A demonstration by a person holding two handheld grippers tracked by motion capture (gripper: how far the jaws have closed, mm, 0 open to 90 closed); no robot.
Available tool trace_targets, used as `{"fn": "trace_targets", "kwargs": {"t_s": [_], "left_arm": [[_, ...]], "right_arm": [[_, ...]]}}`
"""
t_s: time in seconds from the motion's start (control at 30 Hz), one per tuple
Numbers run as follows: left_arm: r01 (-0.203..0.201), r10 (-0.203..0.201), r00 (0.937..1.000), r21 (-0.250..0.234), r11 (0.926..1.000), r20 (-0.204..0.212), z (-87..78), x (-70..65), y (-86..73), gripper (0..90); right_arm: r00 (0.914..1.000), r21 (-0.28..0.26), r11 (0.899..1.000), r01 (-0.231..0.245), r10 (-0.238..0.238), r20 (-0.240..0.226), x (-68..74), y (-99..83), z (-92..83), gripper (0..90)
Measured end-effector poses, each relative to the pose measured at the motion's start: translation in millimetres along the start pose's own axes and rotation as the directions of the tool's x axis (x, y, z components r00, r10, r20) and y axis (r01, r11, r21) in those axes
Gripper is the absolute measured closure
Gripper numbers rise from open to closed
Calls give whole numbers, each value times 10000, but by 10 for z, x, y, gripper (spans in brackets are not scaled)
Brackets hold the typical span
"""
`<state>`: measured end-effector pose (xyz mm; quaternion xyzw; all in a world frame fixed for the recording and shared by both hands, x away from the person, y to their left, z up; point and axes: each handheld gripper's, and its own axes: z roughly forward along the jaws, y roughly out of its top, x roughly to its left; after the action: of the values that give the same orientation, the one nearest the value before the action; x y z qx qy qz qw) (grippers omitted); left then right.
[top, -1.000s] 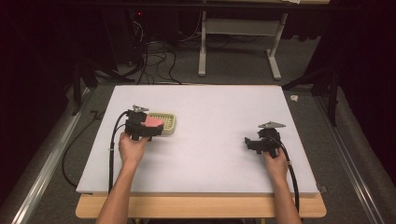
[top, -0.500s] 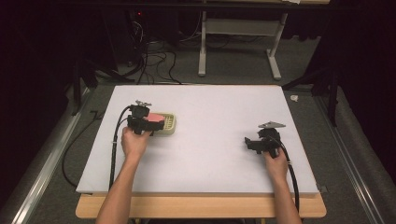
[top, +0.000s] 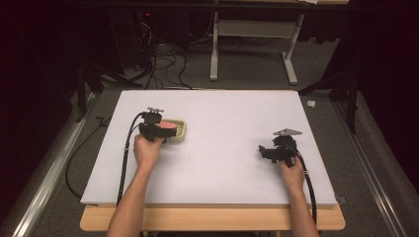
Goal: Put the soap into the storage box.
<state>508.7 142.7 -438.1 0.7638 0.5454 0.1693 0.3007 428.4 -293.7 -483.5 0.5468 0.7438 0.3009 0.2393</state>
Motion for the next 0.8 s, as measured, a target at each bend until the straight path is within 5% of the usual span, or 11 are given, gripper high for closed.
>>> {"fn": "trace_targets", "kwargs": {"t_s": [0.8], "left_arm": [[269, -275, 9993, -245, 9993, -248, 164, -40, -1, 136]], "right_arm": [[10000, 15, 10000, 8, -8, 7, 1, 0, -2, 155]]}}
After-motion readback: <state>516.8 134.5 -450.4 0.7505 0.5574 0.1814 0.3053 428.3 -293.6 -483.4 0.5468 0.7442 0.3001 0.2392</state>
